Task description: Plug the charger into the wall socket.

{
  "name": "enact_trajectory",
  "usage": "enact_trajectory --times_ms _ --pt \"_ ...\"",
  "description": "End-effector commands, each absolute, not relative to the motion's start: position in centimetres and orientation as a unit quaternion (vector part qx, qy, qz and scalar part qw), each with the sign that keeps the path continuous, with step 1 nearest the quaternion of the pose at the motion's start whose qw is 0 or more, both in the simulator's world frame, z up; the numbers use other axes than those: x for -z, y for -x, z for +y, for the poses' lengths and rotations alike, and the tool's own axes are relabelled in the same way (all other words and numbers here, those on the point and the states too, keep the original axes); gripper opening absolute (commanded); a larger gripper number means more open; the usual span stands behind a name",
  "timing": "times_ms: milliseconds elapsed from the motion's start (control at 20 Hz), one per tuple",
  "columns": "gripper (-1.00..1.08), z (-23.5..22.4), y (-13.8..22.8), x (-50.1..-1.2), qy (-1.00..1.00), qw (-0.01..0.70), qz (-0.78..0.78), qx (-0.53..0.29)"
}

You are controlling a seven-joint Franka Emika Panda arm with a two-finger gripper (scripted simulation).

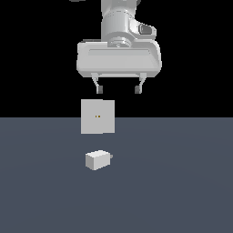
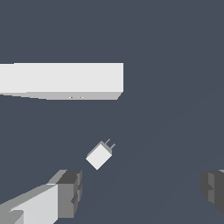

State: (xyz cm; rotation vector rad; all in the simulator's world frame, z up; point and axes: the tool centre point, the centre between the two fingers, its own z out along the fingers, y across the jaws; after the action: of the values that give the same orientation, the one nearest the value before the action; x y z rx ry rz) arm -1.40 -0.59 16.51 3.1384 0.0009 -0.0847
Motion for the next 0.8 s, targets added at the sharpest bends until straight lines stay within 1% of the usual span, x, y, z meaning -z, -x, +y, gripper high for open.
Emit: enact_trajectory --times_ms 0,750 --pt "1.0 -0.6 1.4 -16.5 -1.0 0.001 0.0 0.027" --pt "1.0 -0.1 2.6 -15.2 -0.998 0.011 -0.058 -0.004"
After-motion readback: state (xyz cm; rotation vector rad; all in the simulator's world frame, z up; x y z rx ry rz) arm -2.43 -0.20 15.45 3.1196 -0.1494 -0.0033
